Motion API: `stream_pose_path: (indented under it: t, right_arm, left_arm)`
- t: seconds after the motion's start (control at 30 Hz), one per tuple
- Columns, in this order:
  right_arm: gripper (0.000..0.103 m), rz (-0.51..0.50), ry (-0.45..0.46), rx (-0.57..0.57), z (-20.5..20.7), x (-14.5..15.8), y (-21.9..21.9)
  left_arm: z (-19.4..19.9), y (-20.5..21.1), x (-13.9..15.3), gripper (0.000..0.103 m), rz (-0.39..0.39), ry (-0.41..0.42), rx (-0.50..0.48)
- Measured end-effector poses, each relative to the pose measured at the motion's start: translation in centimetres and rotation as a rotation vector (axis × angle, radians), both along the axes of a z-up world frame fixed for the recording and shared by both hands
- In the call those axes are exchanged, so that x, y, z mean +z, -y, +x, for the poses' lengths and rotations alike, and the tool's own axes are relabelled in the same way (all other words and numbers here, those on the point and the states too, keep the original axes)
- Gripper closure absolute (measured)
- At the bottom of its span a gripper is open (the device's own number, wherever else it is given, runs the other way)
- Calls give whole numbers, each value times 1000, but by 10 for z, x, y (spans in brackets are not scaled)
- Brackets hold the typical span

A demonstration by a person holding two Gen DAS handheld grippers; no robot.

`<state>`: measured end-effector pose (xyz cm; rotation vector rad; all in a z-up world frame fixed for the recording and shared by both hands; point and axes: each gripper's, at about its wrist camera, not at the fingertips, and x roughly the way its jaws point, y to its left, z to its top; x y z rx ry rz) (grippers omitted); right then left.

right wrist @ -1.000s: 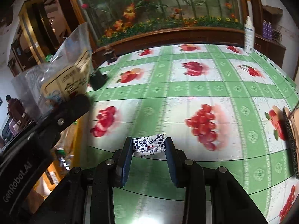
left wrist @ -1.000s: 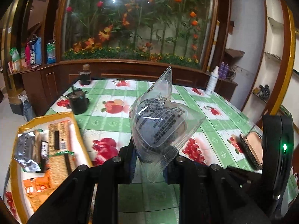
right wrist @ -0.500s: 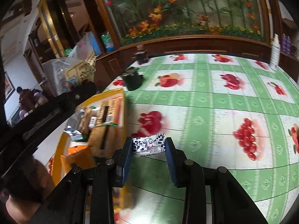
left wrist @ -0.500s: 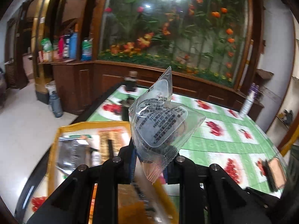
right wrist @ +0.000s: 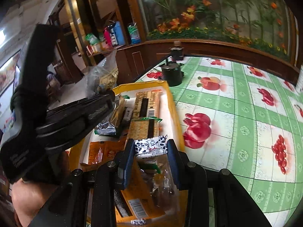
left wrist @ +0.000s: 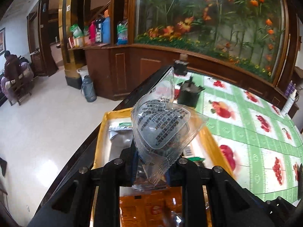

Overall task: Organize snacks
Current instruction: 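Carry the clear bag and small packet over the white tray, then lower both held items into the tray and open both grippers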

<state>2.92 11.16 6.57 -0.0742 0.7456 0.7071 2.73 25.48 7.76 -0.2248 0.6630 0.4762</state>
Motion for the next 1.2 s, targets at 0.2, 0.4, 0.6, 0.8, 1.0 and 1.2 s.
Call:
stream_pose_path:
  t: [0.2,0.4,0.6,0.8,1.0,1.2]
  right_arm:
    - [65,-29,19,8,0,-6,-12]
    - [65,-31,10,-3,7,-9,-14]
    - [65,-41,-6,-6,13,-11,-20]
    - [65,-52,-11,0,14,-15,-25]
    - [65,-54,-14,0,14,-16,-27]
    - [65,-54,-15,-2,16,-17,-29]
  left_arm:
    - [8,6,-9,81,9,-54,-20]
    - [13,3,-10,81,19,-72,-14]
    - [10,4,-10,81,24,-74,-15]
    - [11,4,-10,81,20,-72,-18]
    - [11,6,-10,81,20,-72,-19]
    - [11,6,-10,81,20,-71,-19]
